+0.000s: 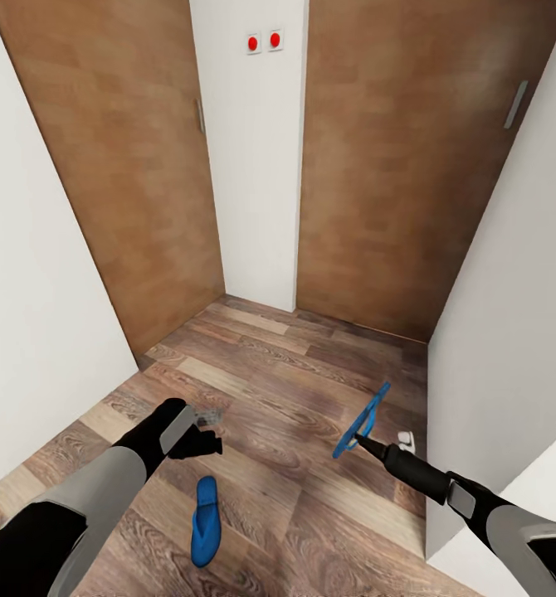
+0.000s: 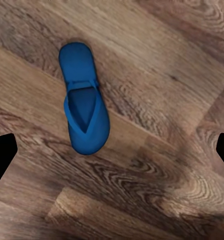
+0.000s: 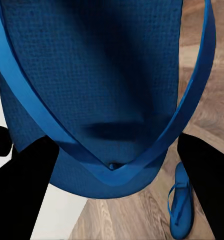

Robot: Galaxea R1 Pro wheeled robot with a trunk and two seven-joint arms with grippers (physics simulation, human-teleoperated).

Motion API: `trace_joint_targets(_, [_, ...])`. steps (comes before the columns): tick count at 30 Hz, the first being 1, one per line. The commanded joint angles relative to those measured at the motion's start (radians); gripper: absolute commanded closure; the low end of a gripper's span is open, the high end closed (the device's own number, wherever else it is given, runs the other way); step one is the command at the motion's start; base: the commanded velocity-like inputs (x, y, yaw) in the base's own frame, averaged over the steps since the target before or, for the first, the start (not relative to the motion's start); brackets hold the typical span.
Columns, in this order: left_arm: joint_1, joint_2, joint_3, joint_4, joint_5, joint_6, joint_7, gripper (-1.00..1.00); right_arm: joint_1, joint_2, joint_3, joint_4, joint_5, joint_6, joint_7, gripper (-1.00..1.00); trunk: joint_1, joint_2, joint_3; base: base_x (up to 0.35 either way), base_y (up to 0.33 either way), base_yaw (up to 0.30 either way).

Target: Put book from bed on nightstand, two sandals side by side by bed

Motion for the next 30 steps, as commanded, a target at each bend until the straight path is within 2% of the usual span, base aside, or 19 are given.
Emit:
trace_joint_targets(1, [0.000,0.001,-0.007,-0.002,0.011,-0.001,0.007,-1.00,-0.001,0.000,0.008,0.001,-0.011,-0.001,0.012,1.00,0.000,-0.001,-0.005,0.000,0.000,0.000])
trace_joint_targets(5, [0.000,0.002,-0.008,-0.002,0.010,-0.016,0.007,-1.00,-0.001,0.000,0.008,0.002,-0.033,-0.039,0.040,1.00,0.002,-0.002,-0.020,0.000,0.000,0.000])
trace_joint_targets(12, [0.000,0.004,-0.006,-0.002,0.010,-0.029,0.007,-1.00,-0.001,0.000,0.008,0.000,-0.057,-0.049,0.059,1.00,0.005,-0.003,-0.047,0.000,0.000,0.000])
trace_joint_targets(30, [0.000,0.007,-0.004,-0.023,0.012,-0.035,0.006,-1.00,-0.001,0.003,0.009,-0.020,-0.062,-0.047,0.064,1.00,0.013,-0.007,-0.117,0.000,0.000,0.000])
